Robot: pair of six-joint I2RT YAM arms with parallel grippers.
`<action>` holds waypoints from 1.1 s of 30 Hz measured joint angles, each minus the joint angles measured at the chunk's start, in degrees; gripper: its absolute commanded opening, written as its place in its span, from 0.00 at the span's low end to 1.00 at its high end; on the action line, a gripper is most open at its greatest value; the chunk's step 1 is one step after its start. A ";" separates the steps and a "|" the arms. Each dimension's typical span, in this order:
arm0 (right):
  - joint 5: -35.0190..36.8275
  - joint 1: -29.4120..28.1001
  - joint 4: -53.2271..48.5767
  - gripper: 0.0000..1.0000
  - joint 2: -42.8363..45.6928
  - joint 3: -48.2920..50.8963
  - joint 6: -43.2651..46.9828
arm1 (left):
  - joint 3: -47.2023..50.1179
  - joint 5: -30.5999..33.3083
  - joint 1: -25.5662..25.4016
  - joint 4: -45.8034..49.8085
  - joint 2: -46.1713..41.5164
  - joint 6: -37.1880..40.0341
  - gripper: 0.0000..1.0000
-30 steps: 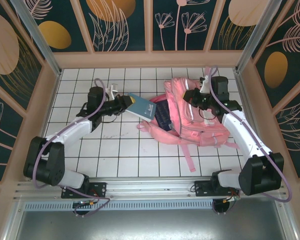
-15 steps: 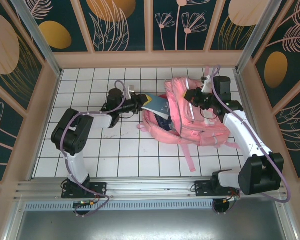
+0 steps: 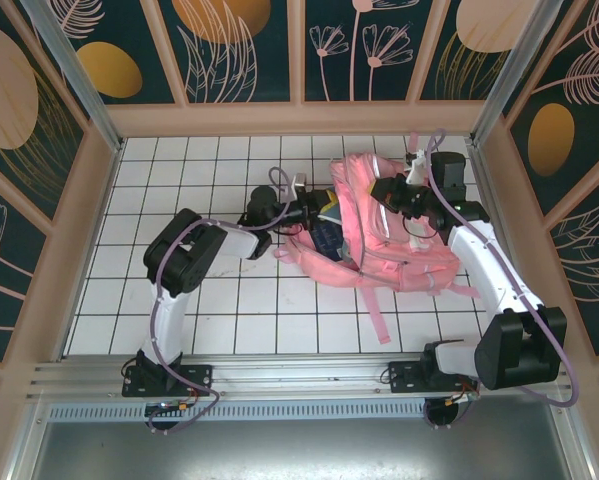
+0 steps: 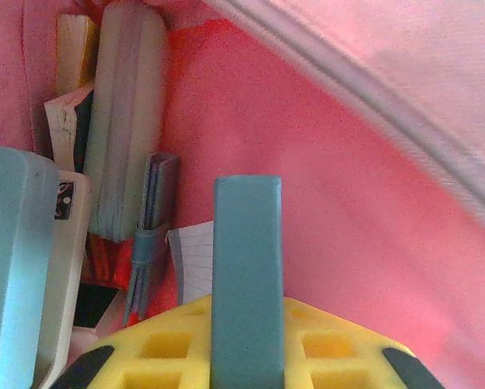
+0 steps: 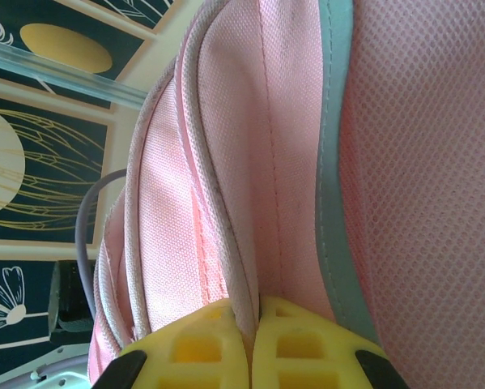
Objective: Pack books, pencil case, and school supplies into a backpack
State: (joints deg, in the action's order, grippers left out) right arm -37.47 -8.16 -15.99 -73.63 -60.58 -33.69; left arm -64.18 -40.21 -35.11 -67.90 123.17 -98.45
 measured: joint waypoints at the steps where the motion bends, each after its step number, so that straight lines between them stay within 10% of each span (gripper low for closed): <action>1: -0.02 0.00 0.00 0.00 0.00 0.00 -0.11 | -0.63 0.33 -0.44 0.00 0.63 -0.07 0.00; 11: -0.13 0.04 0.17 0.00 0.11 0.02 -1.07 | -9.29 2.49 -4.26 18.18 3.50 12.17 0.02; 18: -0.17 0.04 1.33 0.00 0.57 1.25 -1.44 | -13.09 4.39 -4.76 30.64 3.02 22.23 0.47; 33: 5.55 -4.81 -0.90 0.00 0.98 1.40 3.17 | -7.30 11.52 3.17 53.29 -14.01 35.47 0.73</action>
State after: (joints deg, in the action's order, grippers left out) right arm -31.92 -12.97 -16.88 -72.64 -59.18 -30.52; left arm -71.48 -28.69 -31.94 -14.61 109.16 -62.98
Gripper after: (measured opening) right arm 0.061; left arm 0.720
